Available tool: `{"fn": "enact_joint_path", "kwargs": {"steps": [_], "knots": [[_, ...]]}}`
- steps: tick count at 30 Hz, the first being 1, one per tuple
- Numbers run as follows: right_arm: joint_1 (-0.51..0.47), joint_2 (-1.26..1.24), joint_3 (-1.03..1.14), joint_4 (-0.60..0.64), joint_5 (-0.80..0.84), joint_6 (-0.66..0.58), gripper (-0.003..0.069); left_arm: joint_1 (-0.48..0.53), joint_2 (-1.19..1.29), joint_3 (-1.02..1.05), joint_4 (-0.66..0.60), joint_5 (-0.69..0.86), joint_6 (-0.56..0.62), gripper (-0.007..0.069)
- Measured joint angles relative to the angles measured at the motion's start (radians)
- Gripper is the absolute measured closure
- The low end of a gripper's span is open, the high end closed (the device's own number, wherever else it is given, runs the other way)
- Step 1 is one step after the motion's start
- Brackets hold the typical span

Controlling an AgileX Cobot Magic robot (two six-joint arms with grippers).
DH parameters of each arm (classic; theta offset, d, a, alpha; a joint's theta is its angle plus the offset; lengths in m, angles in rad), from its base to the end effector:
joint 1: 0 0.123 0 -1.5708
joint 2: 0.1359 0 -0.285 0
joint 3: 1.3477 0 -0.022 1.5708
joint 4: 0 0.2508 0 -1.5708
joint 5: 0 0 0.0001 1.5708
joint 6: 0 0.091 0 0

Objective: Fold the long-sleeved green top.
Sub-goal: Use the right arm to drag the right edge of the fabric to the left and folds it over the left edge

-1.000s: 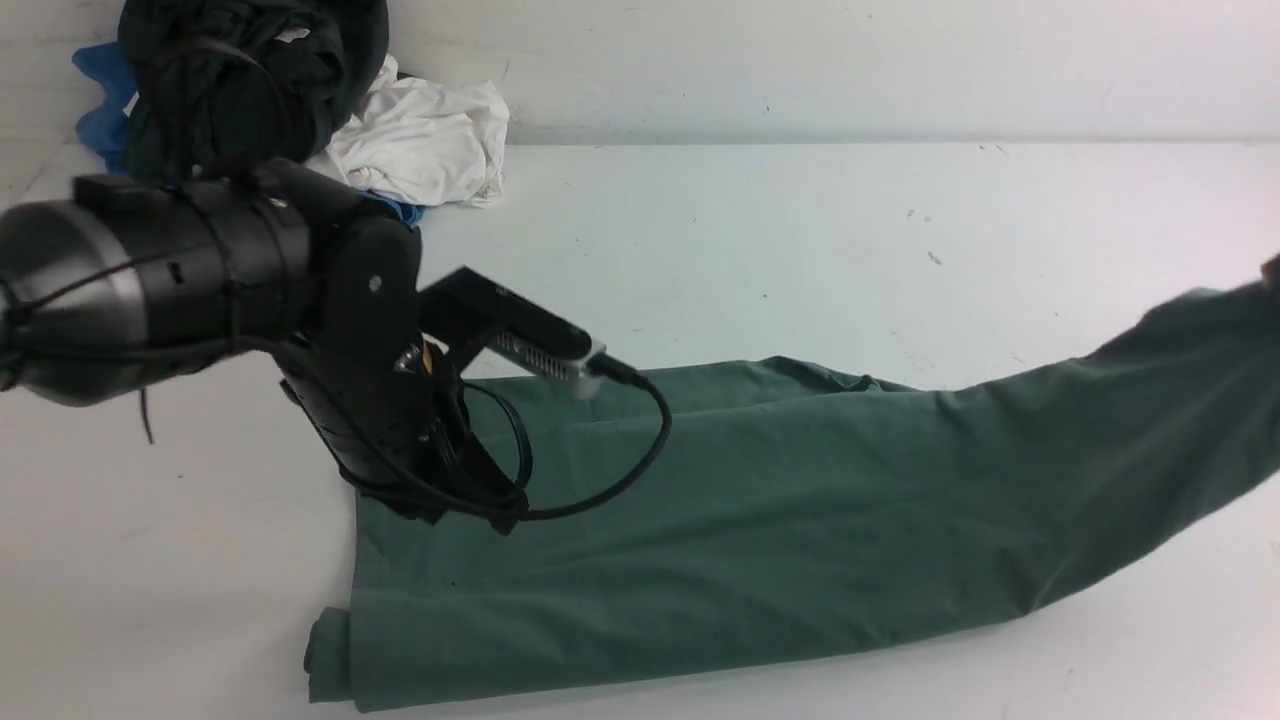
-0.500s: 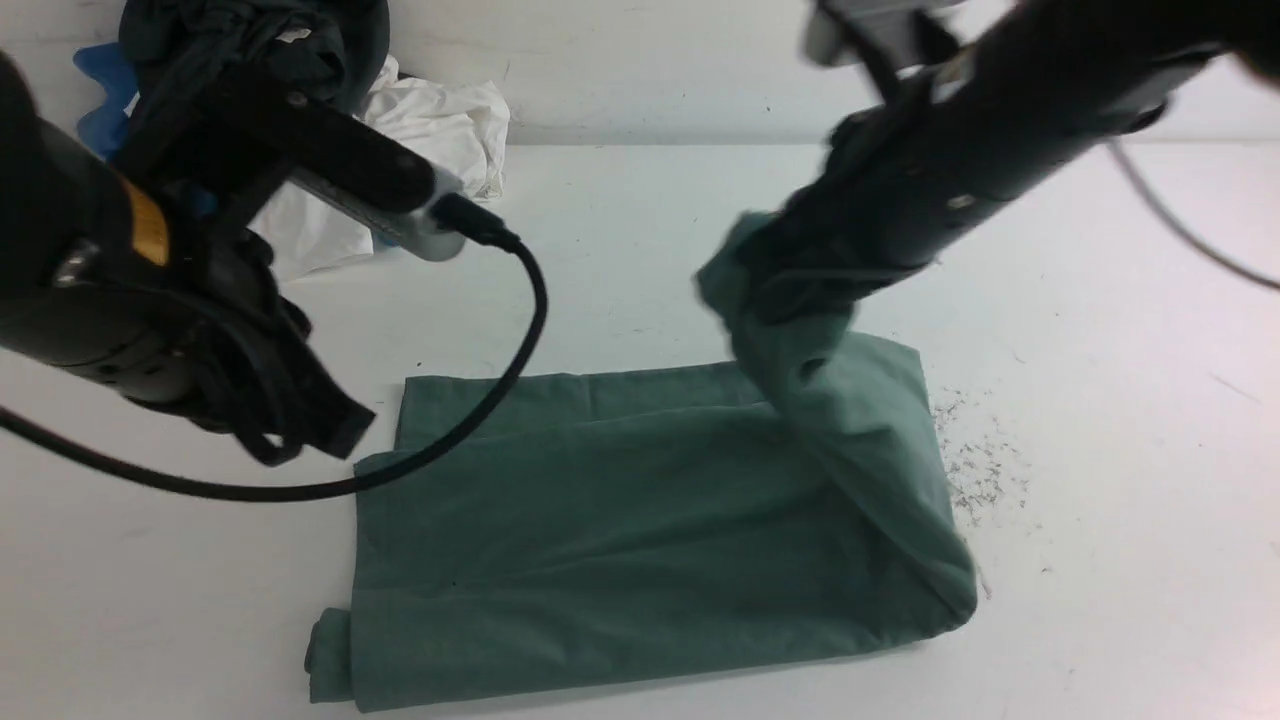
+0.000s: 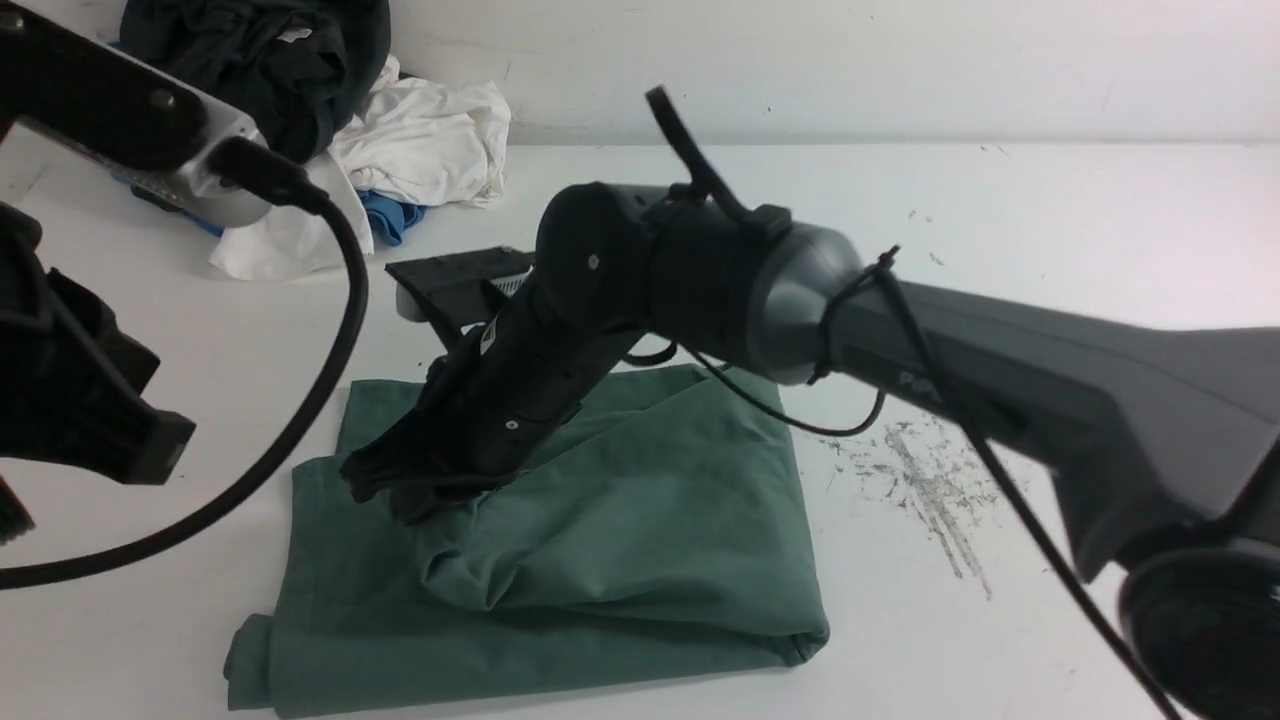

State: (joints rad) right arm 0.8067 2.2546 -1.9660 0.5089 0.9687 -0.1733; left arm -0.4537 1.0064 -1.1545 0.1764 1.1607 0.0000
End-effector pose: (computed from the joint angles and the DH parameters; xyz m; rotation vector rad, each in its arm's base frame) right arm 0.3166 0.3832 0.2144 -1.0561 2.5943 0.8229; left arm 0.1634 -0.0634 0.3906 0.5760 2.4059 0.0378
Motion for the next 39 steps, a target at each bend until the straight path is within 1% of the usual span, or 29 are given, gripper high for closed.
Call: {"fn": "enact_joint_path", "kwargs": {"steps": [1,3,6,10,11,14,16,19,21,22,23,24,26,30,31,33,34,35,37,39], "knots": [[0.001,0.027,-0.019,0.030,-0.001,0.000,0.0652,0.000,-0.005,0.008,0.012,0.000,0.000,0.0632],[0.001,0.044,-0.026,0.051,-0.004,-0.001,0.0652,0.000,-0.008,0.026,0.022,0.000,0.000,0.0632],[0.001,0.056,-0.033,0.081,-0.002,-0.032,0.0626,0.000,-0.008,0.079,0.038,-0.011,-0.009,0.0632],[-0.003,0.056,-0.045,0.117,0.014,-0.052,0.0554,0.000,-0.008,0.128,0.044,-0.047,-0.019,0.0632],[-0.008,0.053,-0.063,0.132,0.043,-0.053,0.0506,0.000,-0.008,0.144,0.046,-0.068,-0.025,0.0632],[-0.027,0.036,-0.123,0.127,0.132,-0.058,0.0424,0.000,-0.008,0.157,0.060,-0.099,-0.047,0.0632],[-0.047,0.016,-0.176,0.106,0.202,-0.063,0.0389,0.000,-0.008,0.158,0.068,-0.117,-0.065,0.0632],[-0.078,-0.014,-0.250,0.057,0.258,-0.065,0.0370,0.000,-0.008,0.158,0.071,-0.148,-0.090,0.0632],[-0.095,-0.035,-0.274,0.025,0.262,-0.065,0.0367,0.000,-0.008,0.158,0.071,-0.172,-0.097,0.0632],[-0.105,-0.056,-0.279,-0.012,0.266,-0.065,0.0365,0.000,-0.007,0.158,0.070,-0.190,-0.098,0.0632],[-0.107,-0.056,-0.280,-0.012,0.267,-0.065,0.0364,0.000,-0.007,0.158,0.070,-0.193,-0.098,0.0632],[-0.119,-0.088,-0.276,-0.066,0.272,-0.065,0.0364,0.001,0.001,0.158,0.069,-0.220,-0.100,0.0632],[-0.126,-0.133,-0.249,-0.132,0.275,-0.065,0.0364,0.001,0.022,0.158,0.061,-0.248,-0.101,0.0632],[-0.136,-0.238,-0.136,-0.276,0.280,-0.052,0.0366,0.000,0.111,0.158,0.018,-0.299,-0.105,0.0632],[-0.142,-0.281,-0.082,-0.348,0.281,-0.041,0.0372,-0.007,0.164,0.158,-0.011,-0.327,-0.097,0.0632],[-0.159,-0.359,0.019,-0.437,0.281,-0.008,0.0395,-0.022,0.250,0.158,-0.048,-0.371,-0.077,0.0632],[-0.161,-0.359,0.029,-0.437,0.281,-0.004,0.0398,-0.023,0.259,0.158,-0.055,-0.376,-0.071,0.0632],[-0.179,-0.401,0.104,-0.486,0.281,0.017,0.0426,-0.029,0.315,0.158,-0.072,-0.403,-0.060,0.0632],[-0.206,-0.443,0.199,-0.509,0.281,0.038,0.0469,-0.032,0.409,0.158,-0.084,-0.423,-0.051,0.0632],[-0.231,-0.456,0.297,-0.509,0.254,0.051,0.0524,-0.023,0.500,0.159,-0.065,-0.423,-0.054,0.0632]]}}
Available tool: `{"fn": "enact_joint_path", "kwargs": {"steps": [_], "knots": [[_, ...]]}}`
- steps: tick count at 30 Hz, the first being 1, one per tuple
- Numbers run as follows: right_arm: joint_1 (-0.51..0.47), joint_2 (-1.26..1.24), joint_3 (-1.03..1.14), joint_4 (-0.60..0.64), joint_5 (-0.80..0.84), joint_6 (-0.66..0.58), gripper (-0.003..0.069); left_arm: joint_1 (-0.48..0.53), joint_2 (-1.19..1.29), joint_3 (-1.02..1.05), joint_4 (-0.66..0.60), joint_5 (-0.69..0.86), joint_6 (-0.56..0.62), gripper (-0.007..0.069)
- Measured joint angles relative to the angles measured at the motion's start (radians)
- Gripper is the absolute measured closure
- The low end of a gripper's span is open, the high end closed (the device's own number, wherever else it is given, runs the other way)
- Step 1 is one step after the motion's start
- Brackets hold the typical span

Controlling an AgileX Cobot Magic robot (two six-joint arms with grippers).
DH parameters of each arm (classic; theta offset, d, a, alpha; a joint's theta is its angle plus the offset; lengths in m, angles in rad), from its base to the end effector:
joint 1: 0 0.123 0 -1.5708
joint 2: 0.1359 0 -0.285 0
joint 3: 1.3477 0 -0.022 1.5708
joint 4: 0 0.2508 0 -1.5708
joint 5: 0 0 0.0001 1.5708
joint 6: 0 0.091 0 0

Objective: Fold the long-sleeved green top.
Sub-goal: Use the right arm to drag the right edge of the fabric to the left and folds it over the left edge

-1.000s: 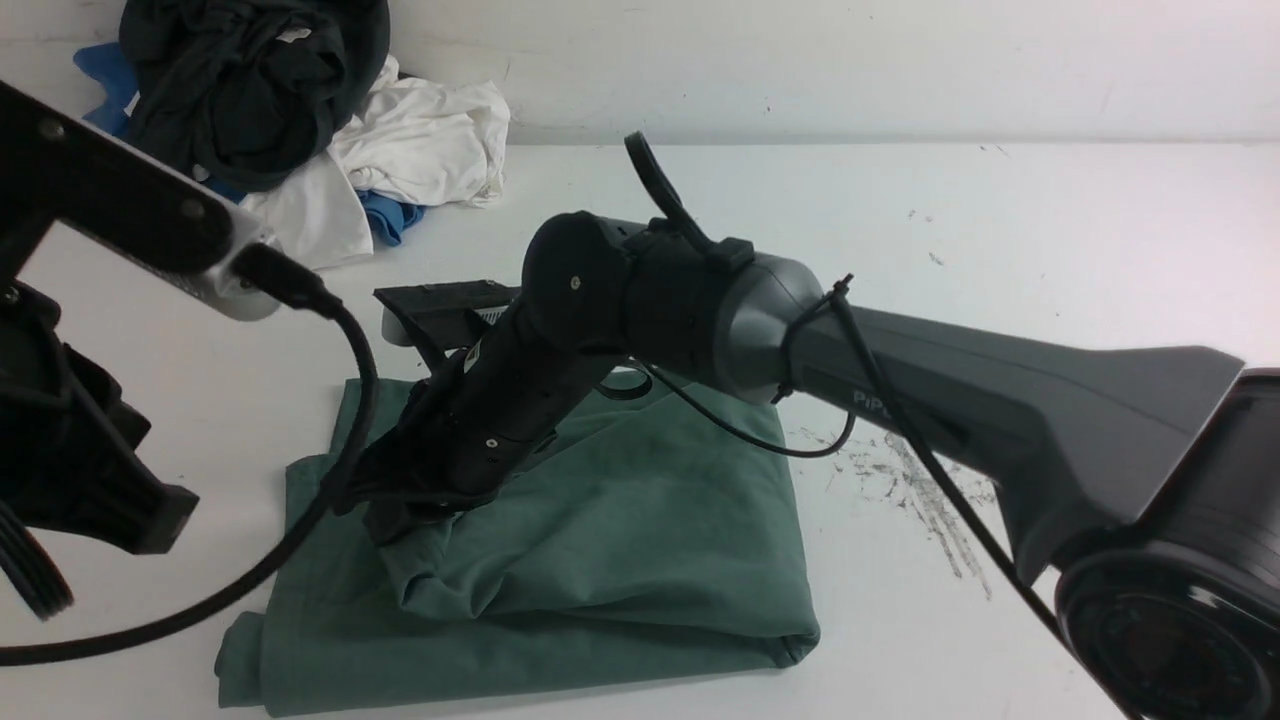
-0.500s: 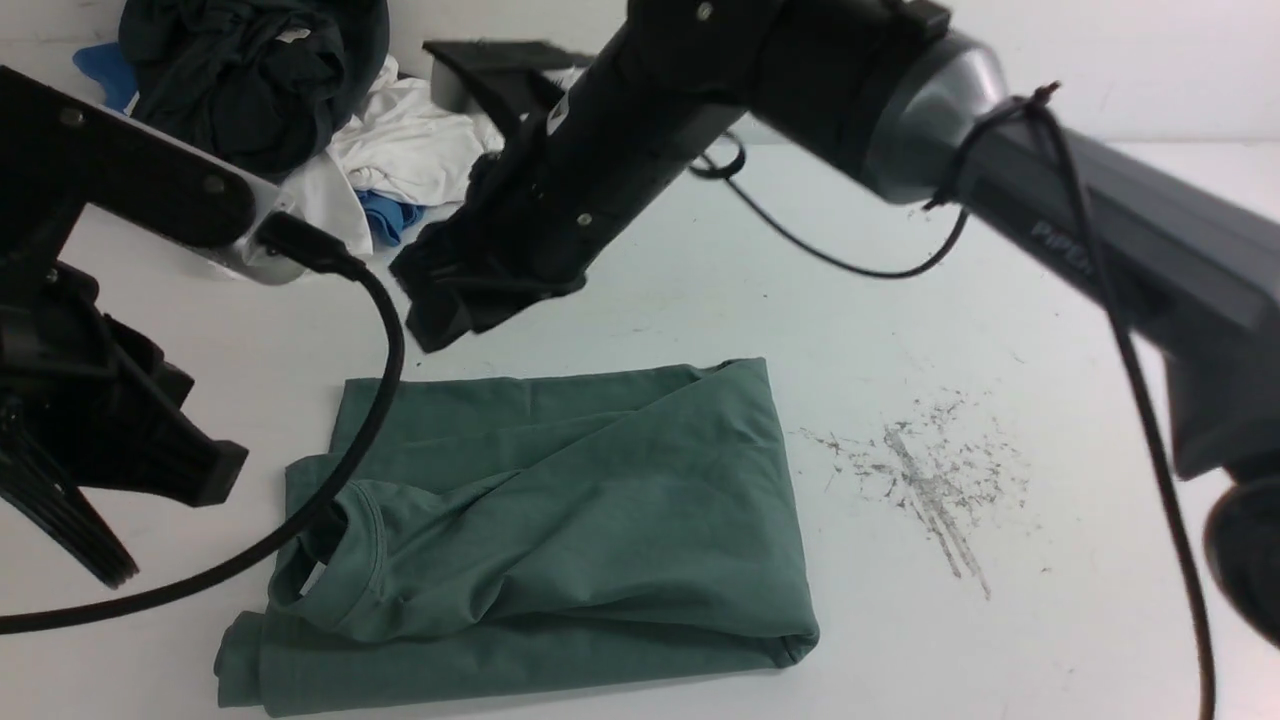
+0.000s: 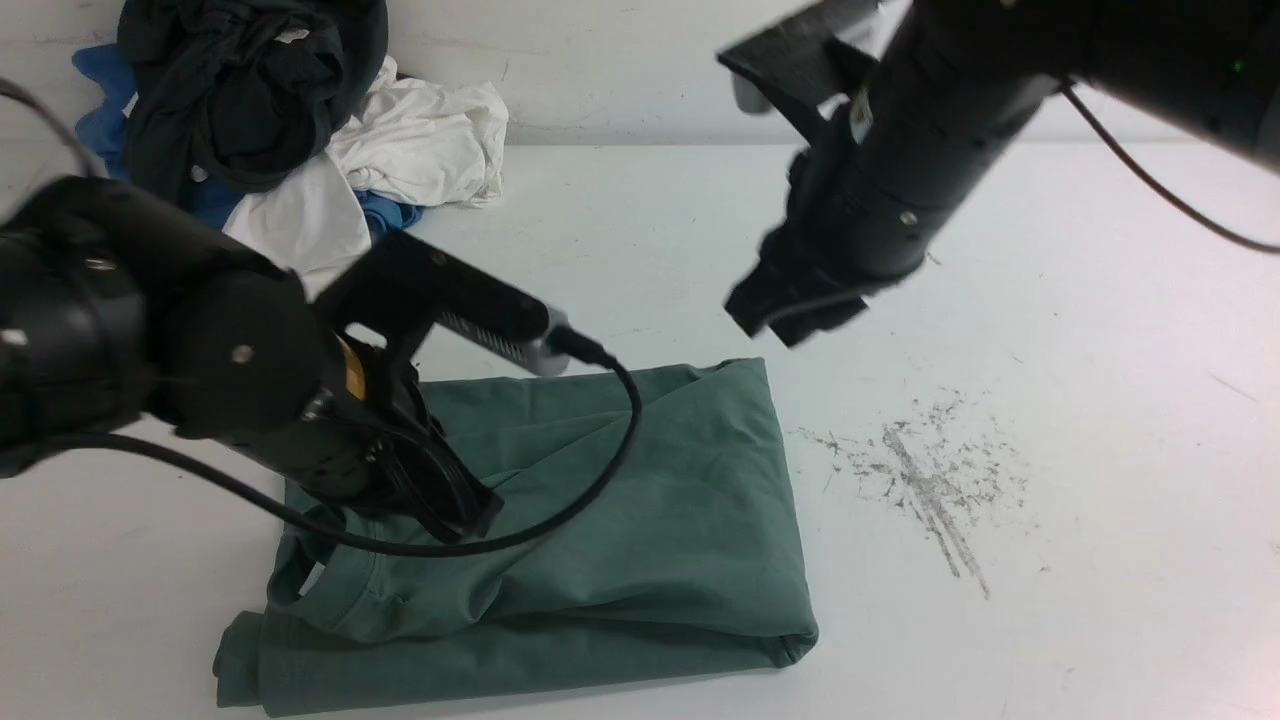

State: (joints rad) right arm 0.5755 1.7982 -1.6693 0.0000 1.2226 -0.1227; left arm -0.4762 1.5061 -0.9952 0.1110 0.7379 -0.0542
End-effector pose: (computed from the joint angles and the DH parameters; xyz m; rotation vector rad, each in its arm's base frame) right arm 0.3189 0.2069 0.3141 -0.9719 2.6699 0.0985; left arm 0.2646 -0.1288 0.2410 0.6588 2.6425 -0.0275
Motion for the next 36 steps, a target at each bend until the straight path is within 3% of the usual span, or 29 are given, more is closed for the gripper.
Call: {"fn": "enact_joint_path", "kwargs": {"steps": [5,11,17,24,29,36], "knots": [[-0.008,0.056,0.153,0.067,-0.223,0.008,0.0654,0.059,0.150,0.067,0.091,-0.008,-0.080,0.0632],[0.000,0.187,0.173,0.148,-0.394,0.008,0.0672,0.093,0.179,0.160,0.129,-0.118,-0.126,0.0632],[0.001,0.286,0.177,0.168,-0.450,0.008,0.0673,0.094,0.200,0.168,0.144,-0.177,-0.131,0.0632],[-0.041,0.314,0.168,0.063,-0.505,0.090,0.0673,0.098,0.264,0.085,0.159,-0.251,-0.130,0.0632],[-0.141,0.325,0.165,-0.033,-0.564,0.141,0.0673,0.098,0.379,-0.100,0.121,-0.296,-0.128,0.0632],[-0.245,0.339,0.130,-0.072,-0.564,0.147,0.0673,0.098,0.494,-0.296,0.084,-0.285,-0.128,0.0632]]}}
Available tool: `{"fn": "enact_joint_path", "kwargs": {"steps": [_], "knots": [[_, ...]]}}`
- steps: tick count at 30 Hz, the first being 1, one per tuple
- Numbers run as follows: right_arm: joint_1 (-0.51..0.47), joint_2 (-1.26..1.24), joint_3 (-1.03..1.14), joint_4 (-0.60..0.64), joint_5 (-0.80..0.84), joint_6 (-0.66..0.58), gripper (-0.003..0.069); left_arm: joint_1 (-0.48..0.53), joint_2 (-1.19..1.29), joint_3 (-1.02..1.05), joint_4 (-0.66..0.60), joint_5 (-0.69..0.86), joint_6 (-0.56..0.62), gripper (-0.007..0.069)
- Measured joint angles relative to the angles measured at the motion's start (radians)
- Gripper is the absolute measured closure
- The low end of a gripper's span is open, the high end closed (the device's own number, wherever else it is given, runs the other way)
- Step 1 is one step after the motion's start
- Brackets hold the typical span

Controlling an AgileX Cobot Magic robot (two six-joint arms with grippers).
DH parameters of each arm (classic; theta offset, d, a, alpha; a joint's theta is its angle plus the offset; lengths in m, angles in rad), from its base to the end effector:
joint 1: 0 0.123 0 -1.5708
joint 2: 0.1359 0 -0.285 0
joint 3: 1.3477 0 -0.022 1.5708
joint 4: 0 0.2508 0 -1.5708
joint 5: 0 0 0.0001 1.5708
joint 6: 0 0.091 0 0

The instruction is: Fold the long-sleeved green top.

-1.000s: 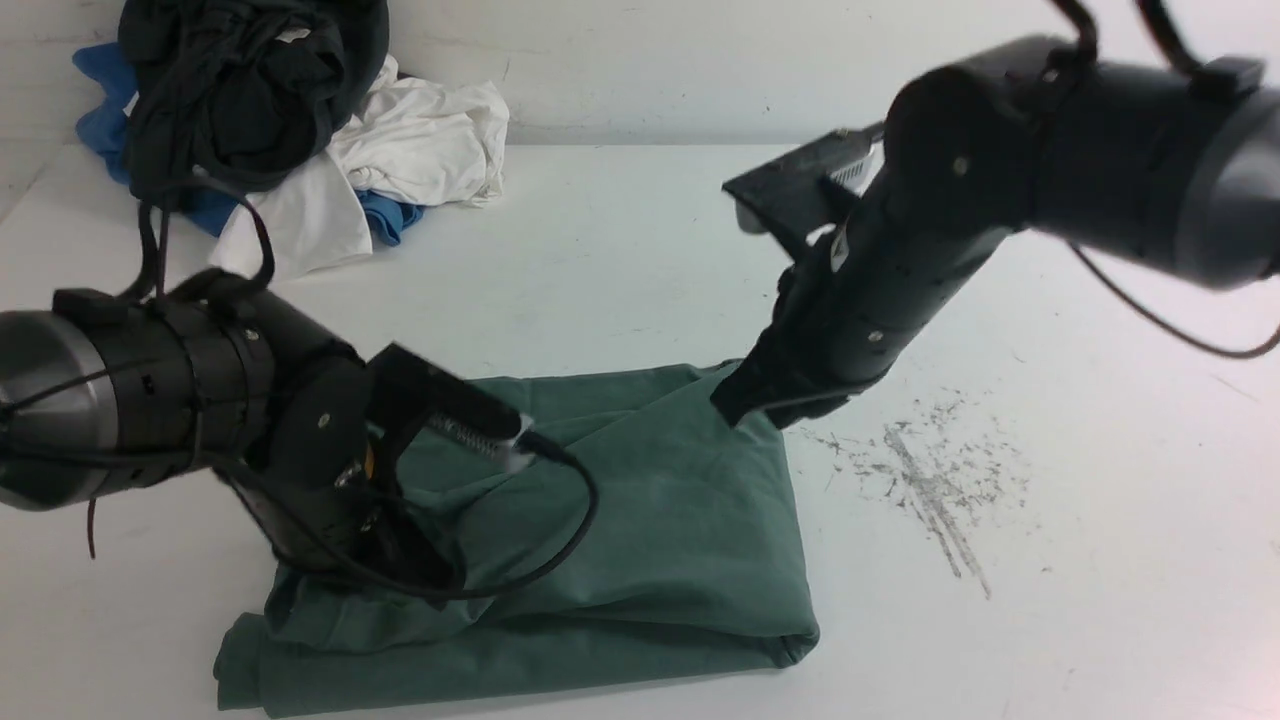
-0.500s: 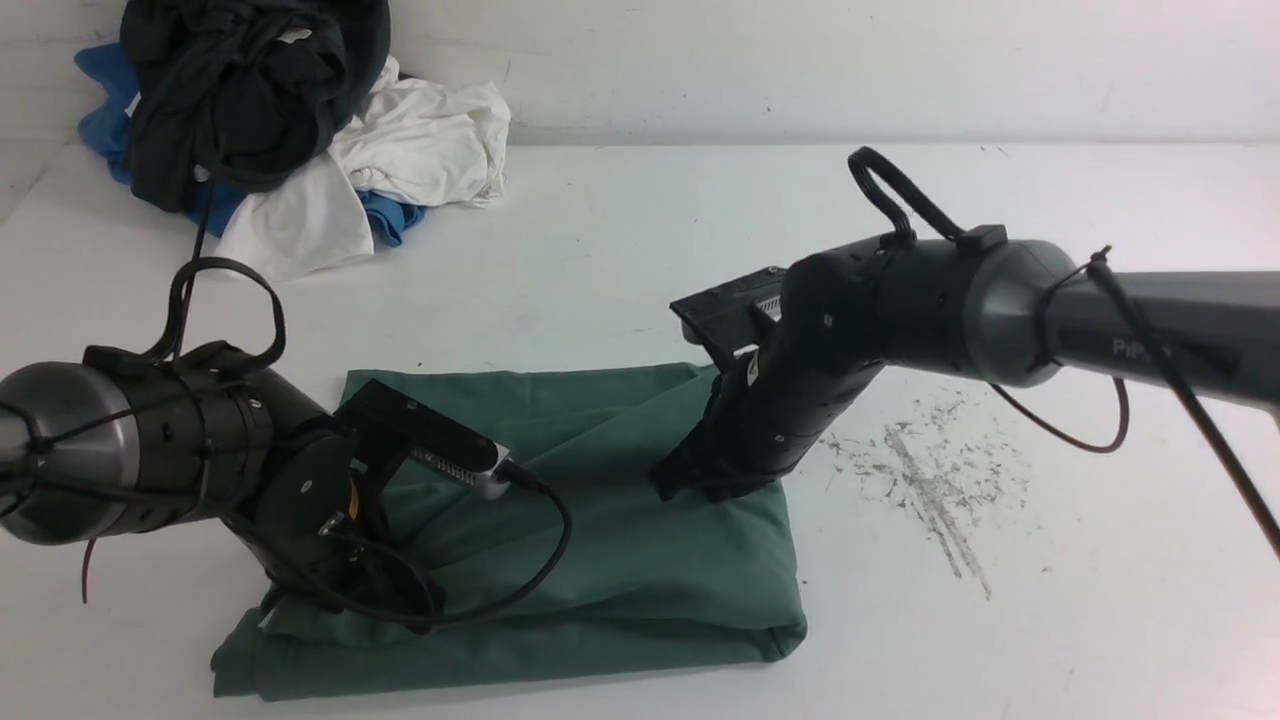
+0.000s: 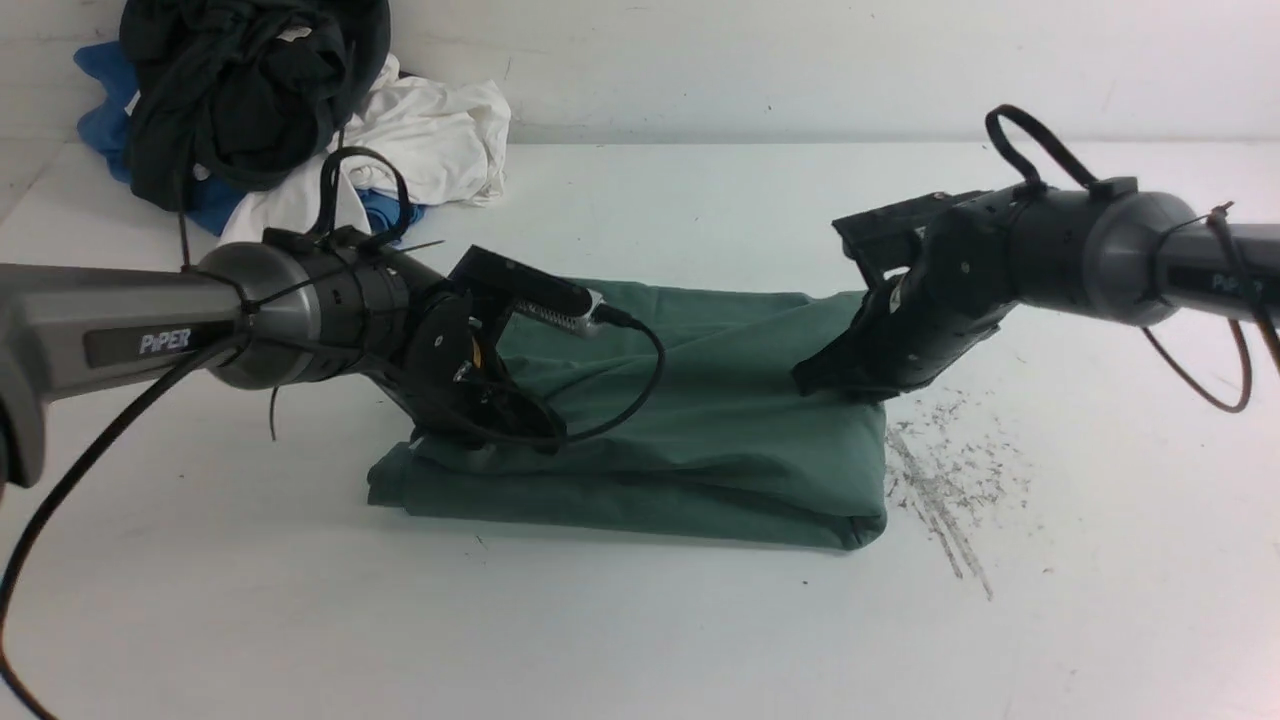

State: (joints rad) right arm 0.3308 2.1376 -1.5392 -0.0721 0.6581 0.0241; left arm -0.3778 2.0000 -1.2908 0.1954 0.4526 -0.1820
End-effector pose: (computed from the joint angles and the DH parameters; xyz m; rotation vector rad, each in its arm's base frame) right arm 0.4262 0.1421 0.1533 -0.4829 2.6939 0.0232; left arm 0.3867 -0.1451 0.1560 0.4583 2.5913 -0.0192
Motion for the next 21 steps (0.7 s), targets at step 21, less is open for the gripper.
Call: {"fn": "enact_joint_path", "kwargs": {"steps": [21], "knots": [[-0.014,-0.812,0.255,0.099,-0.067,-0.061,0.0673,0.000,-1.054,0.441,0.036,0.172,0.033,0.0632]]}}
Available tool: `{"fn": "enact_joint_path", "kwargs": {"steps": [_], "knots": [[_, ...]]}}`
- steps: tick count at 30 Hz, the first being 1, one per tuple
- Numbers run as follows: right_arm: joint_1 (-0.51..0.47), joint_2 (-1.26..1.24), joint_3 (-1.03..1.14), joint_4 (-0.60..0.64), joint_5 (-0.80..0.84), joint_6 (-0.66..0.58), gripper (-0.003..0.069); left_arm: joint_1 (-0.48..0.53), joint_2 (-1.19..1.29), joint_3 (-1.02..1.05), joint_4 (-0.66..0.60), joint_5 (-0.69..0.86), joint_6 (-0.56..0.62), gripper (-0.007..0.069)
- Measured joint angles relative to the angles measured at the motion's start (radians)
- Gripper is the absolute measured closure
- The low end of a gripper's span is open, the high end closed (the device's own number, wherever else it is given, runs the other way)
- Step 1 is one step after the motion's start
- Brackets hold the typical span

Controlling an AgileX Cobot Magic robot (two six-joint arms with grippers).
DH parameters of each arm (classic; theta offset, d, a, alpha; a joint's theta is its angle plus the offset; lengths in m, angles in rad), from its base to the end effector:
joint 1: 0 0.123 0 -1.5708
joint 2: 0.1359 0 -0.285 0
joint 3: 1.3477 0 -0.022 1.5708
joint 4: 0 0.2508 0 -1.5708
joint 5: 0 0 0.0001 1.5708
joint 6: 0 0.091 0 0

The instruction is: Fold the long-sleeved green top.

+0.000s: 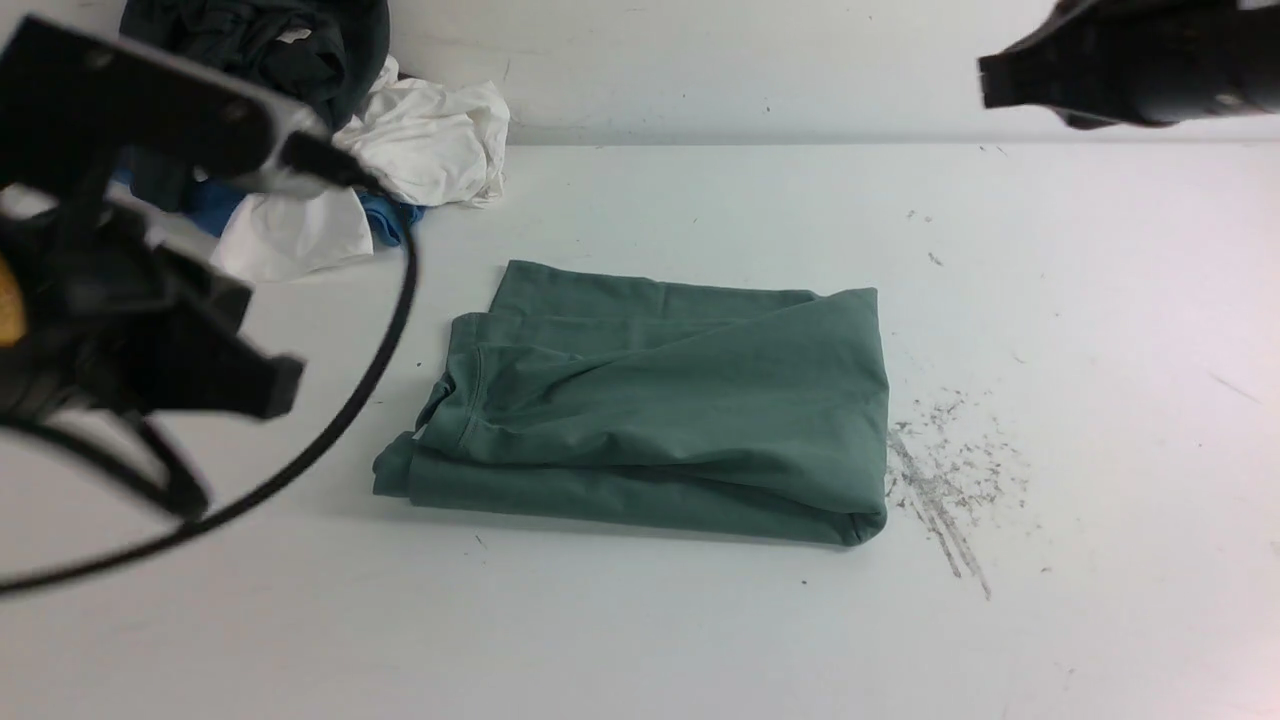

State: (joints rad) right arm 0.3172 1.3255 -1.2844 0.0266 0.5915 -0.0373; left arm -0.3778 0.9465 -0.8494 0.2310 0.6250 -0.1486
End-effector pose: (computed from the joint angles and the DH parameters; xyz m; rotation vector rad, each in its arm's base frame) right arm 0.2810 0.0937 0.3926 -0.3598 2.0914 0.1953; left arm 0.1816 -0.0589 0.3416 0.3793 2.1537 -0.0437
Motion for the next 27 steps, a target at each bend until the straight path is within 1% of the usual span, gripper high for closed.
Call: {"fn": "enact_joint_path", "kwargs": {"steps": [1,7,8,9,12,17,27], "knots": [[0.000,-0.068,0.064,0.013,-0.019,-0.004,0.0673,0.000,-0.093,0.060,0.000,0.005,0.007,0.0632],[0.000,-0.371,0.266,0.052,-0.086,-0.030,0.0673,0.000,-0.454,0.253,0.000,0.023,0.015,0.0632],[0.000,-0.380,0.272,0.053,-0.089,-0.030,0.0673,0.000,-0.466,0.258,0.000,0.023,0.015,0.0632],[0.000,-0.453,0.313,0.057,-0.095,-0.034,0.0673,0.000,-0.552,0.298,0.000,0.032,0.015,0.0632],[0.000,-0.563,0.372,0.057,-0.103,-0.037,0.0673,0.000,-0.663,0.345,0.000,0.037,0.015,0.0631],[0.000,-0.652,0.442,0.058,-0.106,-0.037,0.0673,0.000,-0.717,0.372,0.000,0.052,0.014,0.0631],[0.000,-0.657,0.474,0.060,-0.081,-0.038,0.0673,0.000,-0.717,0.373,0.001,0.054,0.014,0.0631]]}}
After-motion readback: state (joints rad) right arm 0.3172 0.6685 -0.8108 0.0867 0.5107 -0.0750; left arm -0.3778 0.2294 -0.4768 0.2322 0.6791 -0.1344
